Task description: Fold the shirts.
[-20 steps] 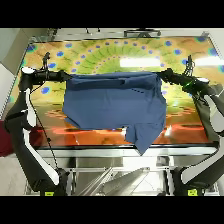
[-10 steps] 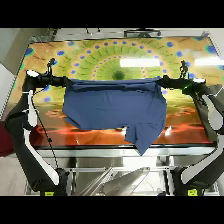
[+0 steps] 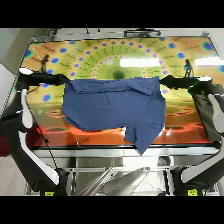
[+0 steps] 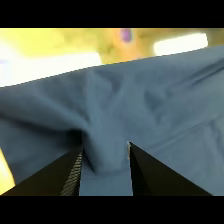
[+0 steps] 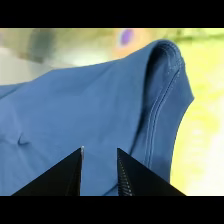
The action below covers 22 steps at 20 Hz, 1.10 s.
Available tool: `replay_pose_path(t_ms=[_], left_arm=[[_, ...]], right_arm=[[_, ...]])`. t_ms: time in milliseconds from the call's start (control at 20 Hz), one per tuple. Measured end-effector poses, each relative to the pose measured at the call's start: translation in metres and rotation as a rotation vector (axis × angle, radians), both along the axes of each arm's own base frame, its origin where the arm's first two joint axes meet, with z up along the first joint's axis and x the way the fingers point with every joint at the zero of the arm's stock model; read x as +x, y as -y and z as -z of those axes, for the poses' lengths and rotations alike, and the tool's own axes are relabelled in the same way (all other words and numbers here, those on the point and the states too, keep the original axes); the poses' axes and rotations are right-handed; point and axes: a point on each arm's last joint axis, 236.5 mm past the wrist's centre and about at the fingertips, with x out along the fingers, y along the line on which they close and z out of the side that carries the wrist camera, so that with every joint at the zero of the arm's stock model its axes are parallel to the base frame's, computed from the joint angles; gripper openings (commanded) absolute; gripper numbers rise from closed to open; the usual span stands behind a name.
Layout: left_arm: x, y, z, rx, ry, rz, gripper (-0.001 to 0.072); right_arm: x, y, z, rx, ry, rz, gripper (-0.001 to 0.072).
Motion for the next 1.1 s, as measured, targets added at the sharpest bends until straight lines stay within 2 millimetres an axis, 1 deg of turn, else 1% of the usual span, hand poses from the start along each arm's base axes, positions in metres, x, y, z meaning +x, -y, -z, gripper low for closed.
replay_pose_path(t_ms=[100,200,250,300,350,450,550,600,700,800,950,1050,1100], left_arm=[[-0.016,-0.022,-0.029,0.017,-0.025,-0.031,0.03],[-0.046,-0.041,-0.049,0.049,-0.098,-0.046,0.0299],[-0.063,-0.047,-0.053,0.063,-0.141,-0.051,0.0298],[-0.081,-0.049,-0.055,0.065,-0.186,-0.054,0.0278],[-0.101,-0.047,-0.054,0.063,-0.235,-0.052,0.0279],[-0.141,-0.042,-0.042,0.059,-0.331,-0.049,0.028],[-0.178,-0.037,-0.022,0.067,-0.417,-0.047,0.0281],[-0.194,-0.034,-0.01,0.071,-0.45,-0.045,0.0281],[-0.216,-0.029,0.013,0.074,-0.492,-0.038,0.0281],[-0.229,-0.025,0.035,0.079,-0.511,-0.033,0.0282],[-0.237,-0.019,0.062,0.085,-0.53,-0.011,0.0282],[-0.236,-0.013,0.076,0.088,-0.54,0.015,0.0282],[-0.236,-0.01,0.078,0.08,-0.548,0.031,0.0281]], right_arm=[[-0.018,0.009,-0.024,-0.012,-0.011,-0.034,0.0252],[-0.045,0.016,-0.04,-0.05,-0.046,-0.075,0.0252],[-0.061,0.016,-0.045,-0.065,-0.069,-0.098,0.0252],[-0.078,0.015,-0.048,-0.08,-0.092,-0.114,0.0252],[-0.097,0.013,-0.048,-0.096,-0.121,-0.125,0.0251],[-0.132,0.017,-0.043,-0.133,-0.173,-0.114,0.0251],[-0.161,0.023,-0.035,-0.151,-0.216,-0.068,0.0251],[-0.173,0.026,-0.03,-0.157,-0.233,-0.038,0.0252],[-0.195,0.03,-0.02,-0.156,-0.271,0.009,0.0255],[-0.215,0.025,-0.01,-0.139,-0.314,0.028,0.0379],[-0.237,0.017,0.005,-0.11,-0.374,0.041,0.0375],[-0.249,0.011,0.012,-0.084,-0.415,0.036,0.0376],[-0.255,0.008,0.015,-0.076,-0.432,0.03,0.0376]])
